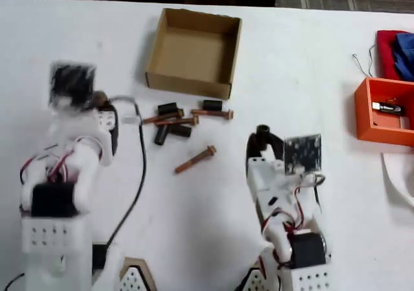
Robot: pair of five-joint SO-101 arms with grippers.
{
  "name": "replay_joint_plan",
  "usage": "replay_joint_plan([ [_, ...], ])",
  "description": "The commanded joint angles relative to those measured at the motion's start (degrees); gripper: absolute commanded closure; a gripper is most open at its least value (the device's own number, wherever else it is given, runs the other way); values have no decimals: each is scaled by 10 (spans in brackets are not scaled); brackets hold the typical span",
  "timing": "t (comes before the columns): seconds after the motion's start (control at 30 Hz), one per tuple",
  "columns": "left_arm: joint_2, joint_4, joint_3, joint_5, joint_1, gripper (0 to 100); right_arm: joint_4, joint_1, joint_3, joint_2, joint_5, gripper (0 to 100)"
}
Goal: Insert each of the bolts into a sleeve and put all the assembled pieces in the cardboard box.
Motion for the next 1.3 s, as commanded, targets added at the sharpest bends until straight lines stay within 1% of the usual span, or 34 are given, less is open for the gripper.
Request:
replay_joint_plan([
  [0.0, -25, -43, 7, 18, 3, 969, -55, -56, 1, -19, 0, 974],
  [0.17, -22, -40, 22, 18, 2, 971, -100, -115, 25, 11, 0, 977],
  [0.3, -29, -40, 41, 21, 4, 972, -147, -119, 43, 11, -2, 978],
  [0.37, -44, -53, 56, 28, 7, 972, -173, -119, 44, 11, -4, 978],
  [0.43, -62, -87, 70, 79, 11, 972, -202, -119, 45, 15, -4, 978],
  [0.5, -87, -134, 70, 156, 23, 972, -227, -119, 48, 15, -2, 978],
  [0.57, -106, -187, 57, 207, 62, 972, -249, -117, 57, 14, -1, 978],
  [0.63, -113, -222, 39, 228, 116, 972, -258, -116, 62, 11, -1, 978],
  [0.77, -103, -249, 16, 215, 222, 972, -259, -119, 62, 11, -1, 978],
  [0.83, -77, -251, 15, 198, 252, 972, -259, -119, 62, 11, -1, 978],
  [0.93, -30, -252, -7, 199, 273, 972, -256, -116, 62, 11, 0, 978],
  [1.13, 55, -252, -95, 199, 334, 972, -256, -118, 62, 11, 0, 978],
  [1.27, 85, -252, -128, 199, 342, 972, -255, -119, 63, 14, 0, 978],
])
